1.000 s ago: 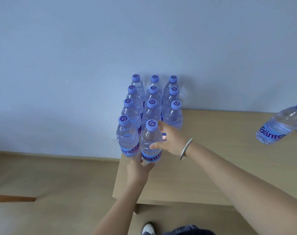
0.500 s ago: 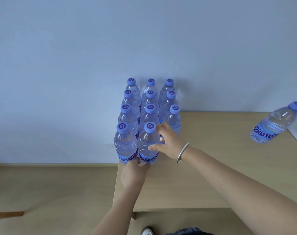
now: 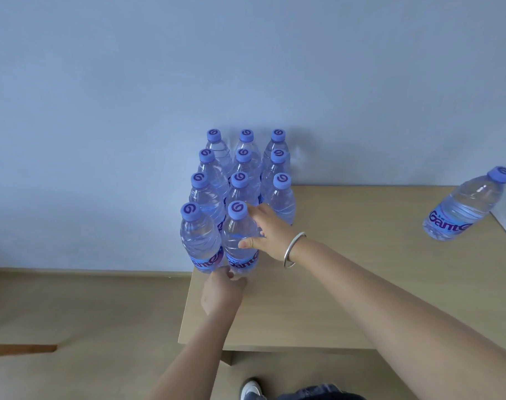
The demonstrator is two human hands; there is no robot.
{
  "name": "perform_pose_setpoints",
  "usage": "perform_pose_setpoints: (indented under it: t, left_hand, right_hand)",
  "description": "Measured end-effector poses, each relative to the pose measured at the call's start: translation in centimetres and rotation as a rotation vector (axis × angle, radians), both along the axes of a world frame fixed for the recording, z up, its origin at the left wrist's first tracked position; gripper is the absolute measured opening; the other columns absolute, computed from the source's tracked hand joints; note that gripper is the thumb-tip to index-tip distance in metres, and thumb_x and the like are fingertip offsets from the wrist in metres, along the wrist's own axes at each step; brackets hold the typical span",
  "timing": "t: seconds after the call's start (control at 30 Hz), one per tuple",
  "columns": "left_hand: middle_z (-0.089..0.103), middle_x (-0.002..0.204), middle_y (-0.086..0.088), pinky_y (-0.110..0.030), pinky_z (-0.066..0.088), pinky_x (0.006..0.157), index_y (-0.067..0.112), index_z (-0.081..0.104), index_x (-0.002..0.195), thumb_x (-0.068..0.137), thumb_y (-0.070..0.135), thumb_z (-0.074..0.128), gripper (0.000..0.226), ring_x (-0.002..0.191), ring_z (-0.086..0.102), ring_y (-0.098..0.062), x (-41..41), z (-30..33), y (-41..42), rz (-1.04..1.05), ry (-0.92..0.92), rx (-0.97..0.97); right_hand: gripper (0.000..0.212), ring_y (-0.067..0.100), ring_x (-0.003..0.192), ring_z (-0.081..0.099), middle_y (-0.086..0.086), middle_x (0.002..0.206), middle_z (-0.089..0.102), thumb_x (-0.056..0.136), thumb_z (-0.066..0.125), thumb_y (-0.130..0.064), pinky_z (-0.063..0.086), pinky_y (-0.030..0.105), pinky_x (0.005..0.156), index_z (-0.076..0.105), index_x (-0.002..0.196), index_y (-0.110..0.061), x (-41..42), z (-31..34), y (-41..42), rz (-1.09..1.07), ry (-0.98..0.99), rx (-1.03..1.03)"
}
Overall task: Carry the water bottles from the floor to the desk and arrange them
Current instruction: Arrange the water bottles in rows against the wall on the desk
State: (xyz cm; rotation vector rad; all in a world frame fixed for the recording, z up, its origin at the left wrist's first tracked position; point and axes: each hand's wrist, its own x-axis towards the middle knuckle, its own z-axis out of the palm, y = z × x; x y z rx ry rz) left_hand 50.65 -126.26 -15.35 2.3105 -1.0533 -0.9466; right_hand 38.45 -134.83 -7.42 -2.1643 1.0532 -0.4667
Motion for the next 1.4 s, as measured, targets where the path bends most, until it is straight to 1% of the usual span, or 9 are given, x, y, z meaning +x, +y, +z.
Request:
perform_pose_setpoints:
  t: [0.17,0.33,0.43,0.5,0.6,0.8,0.97,1.1,1.4]
  left_hand:
    - [0.060,0.124,0.000,-0.029,0.042,0.085,0.013,0.048,0.134,0.079,0.026,0.068,0.060,0.108,0.058,-0.022,-1.0,0.7,0.0,0.040,0.027,0.007]
    - [0.063,0.109,-0.002,-0.025,0.043,0.078,0.013,0.058,0.122,0.075,0.028,0.072,0.051,0.097,0.060,-0.022,-3.0,1.6,0.6,-0.004,0.012,0.116]
    - [0.063,0.096,0.001,-0.026,0.049,0.079,0.020,0.063,0.103,0.072,0.028,0.073,0.033,0.089,0.061,-0.020,-5.6,1.7,0.8,-0.076,0.022,0.103]
    - [0.063,0.098,0.002,-0.025,0.048,0.080,0.018,0.064,0.106,0.072,0.028,0.072,0.036,0.090,0.061,-0.018,-7.8,1.6,0.6,-0.135,0.050,0.081]
    - [0.062,0.091,0.005,-0.025,0.049,0.079,0.015,0.066,0.105,0.072,0.028,0.074,0.035,0.084,0.060,-0.015,-11.6,1.7,-0.4,-0.202,0.128,0.045]
    - [0.062,0.084,0.001,-0.024,0.045,0.072,0.010,0.065,0.102,0.074,0.022,0.077,0.033,0.077,0.058,-0.014,-20.0,2.2,-3.7,-0.380,0.265,0.000]
    - [0.061,0.078,0.008,-0.024,0.046,0.070,0.022,0.060,0.086,0.073,0.028,0.077,0.023,0.075,0.059,-0.013,-24.3,2.7,-5.1,-0.462,0.261,-0.019]
    - [0.059,0.076,0.008,-0.022,0.042,0.064,0.020,0.059,0.087,0.074,0.026,0.076,0.023,0.070,0.057,-0.012,-25.3,3.1,-5.7,-0.471,0.259,-0.026]
    - [0.060,0.081,0.010,-0.019,0.042,0.057,0.015,0.063,0.101,0.074,0.024,0.077,0.033,0.075,0.058,-0.010,-23.9,2.8,-5.7,-0.421,0.267,-0.046]
  right_hand:
    - [0.076,0.018,0.092,0.039,0.003,0.102,0.034,0.082,0.067,-0.031,0.042,0.036,0.095,0.022,0.143,-0.028,0.0,-0.1,-0.6,0.048,0.010,0.014]
    - [0.102,0.023,0.119,0.042,0.010,0.129,0.038,0.073,0.075,-0.036,0.036,0.029,0.104,0.005,0.147,-0.033,-1.9,0.8,-0.3,0.032,-0.091,0.042]
    - [0.090,0.002,0.088,0.053,-0.011,0.115,0.040,0.069,0.078,-0.028,0.047,0.008,0.075,0.020,0.137,-0.041,-6.8,3.1,-0.2,-0.263,-0.507,-0.146]
    - [0.075,0.003,0.076,0.052,-0.005,0.108,0.041,0.070,0.072,-0.024,0.045,0.005,0.063,0.033,0.134,-0.027,-12.4,4.3,-1.2,-0.579,-0.674,-0.376]
    - [0.069,0.014,0.087,0.050,0.000,0.114,0.034,0.073,0.066,-0.025,0.045,0.013,0.070,0.037,0.134,-0.012,-22.1,4.8,-3.0,-0.939,-0.575,-0.484]
    - [0.076,0.028,0.127,0.033,0.017,0.131,0.038,0.069,0.076,-0.019,0.029,0.022,0.094,0.038,0.133,-0.004,-34.2,1.9,-3.9,-1.258,-0.271,-0.268]
    - [0.070,0.021,0.112,0.050,0.008,0.124,0.047,0.062,0.082,-0.022,0.045,0.028,0.089,0.047,0.122,-0.013,-36.8,0.4,-4.4,-1.163,-0.267,-0.089]
    - [0.056,-0.013,0.071,0.052,-0.011,0.103,0.052,0.069,0.077,-0.016,0.038,0.006,0.046,0.042,0.112,-0.027,-36.9,-0.7,-5.3,-1.108,-0.349,0.090]
    - [0.056,0.014,0.093,0.056,0.000,0.116,0.054,0.069,0.077,-0.024,0.042,0.028,0.080,0.046,0.114,-0.015,-36.0,-1.5,-4.8,-1.174,-0.296,-0.058]
